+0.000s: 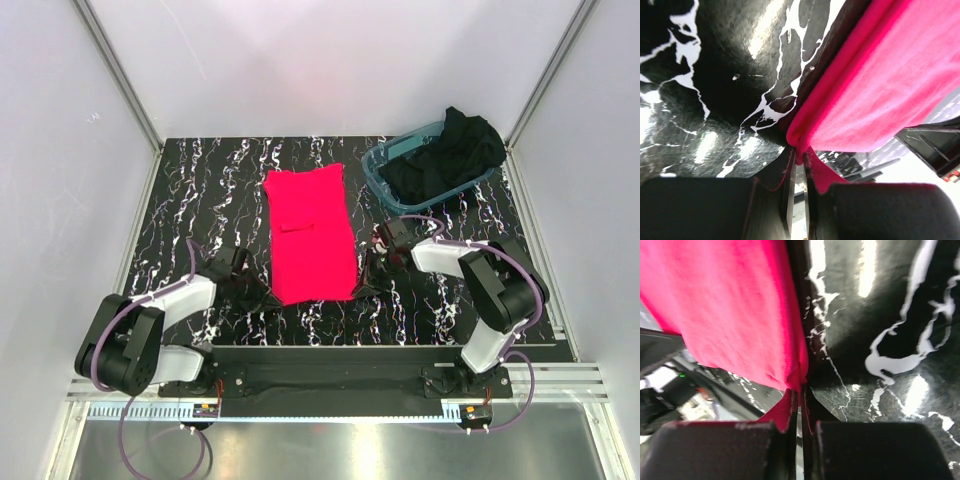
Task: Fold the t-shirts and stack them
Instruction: Fold the tshirt
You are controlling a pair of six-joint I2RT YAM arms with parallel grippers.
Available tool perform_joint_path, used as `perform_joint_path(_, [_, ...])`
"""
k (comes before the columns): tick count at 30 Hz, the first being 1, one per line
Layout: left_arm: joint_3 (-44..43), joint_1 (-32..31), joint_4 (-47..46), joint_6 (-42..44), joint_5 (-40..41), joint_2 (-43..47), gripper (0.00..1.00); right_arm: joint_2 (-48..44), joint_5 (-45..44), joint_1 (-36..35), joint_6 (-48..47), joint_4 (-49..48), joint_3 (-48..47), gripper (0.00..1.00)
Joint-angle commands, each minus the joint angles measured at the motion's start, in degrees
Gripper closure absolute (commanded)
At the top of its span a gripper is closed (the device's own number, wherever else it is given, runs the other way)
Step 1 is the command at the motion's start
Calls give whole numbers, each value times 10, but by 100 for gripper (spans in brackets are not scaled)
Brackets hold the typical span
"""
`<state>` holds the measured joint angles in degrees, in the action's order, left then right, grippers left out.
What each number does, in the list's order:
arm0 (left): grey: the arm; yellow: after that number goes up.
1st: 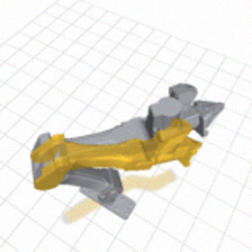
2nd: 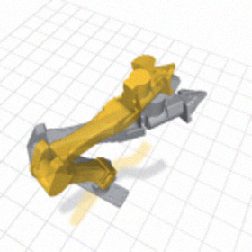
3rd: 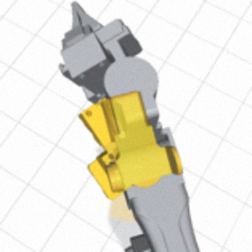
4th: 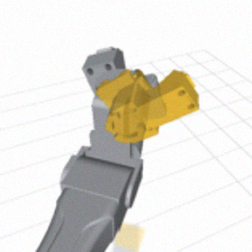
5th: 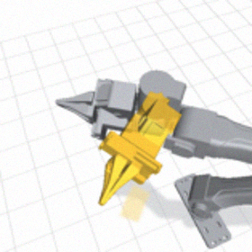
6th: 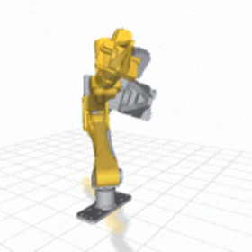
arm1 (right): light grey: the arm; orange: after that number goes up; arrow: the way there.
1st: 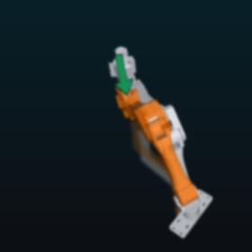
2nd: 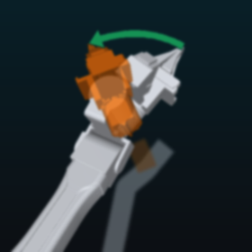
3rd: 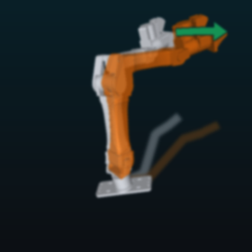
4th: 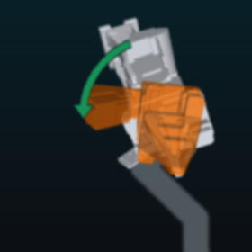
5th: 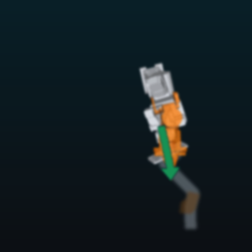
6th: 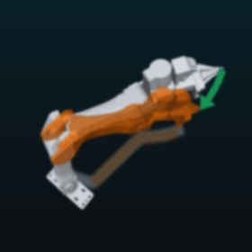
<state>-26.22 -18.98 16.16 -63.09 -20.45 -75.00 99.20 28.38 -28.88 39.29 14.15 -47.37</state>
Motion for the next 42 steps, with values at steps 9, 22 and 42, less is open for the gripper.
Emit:
perform_joint_path(9, [9,-53,218,46,165,148,100,-161,-82,-42,-7,129,55,100])
perform_joint_path(22, [-165,-51,329,62,183,246,100,-147,-63,-33,-40,228,-136,100])
perform_joint_path(42, [-703,87,299,255,94,-314,100,245,5,85,-135,354,-678,100])
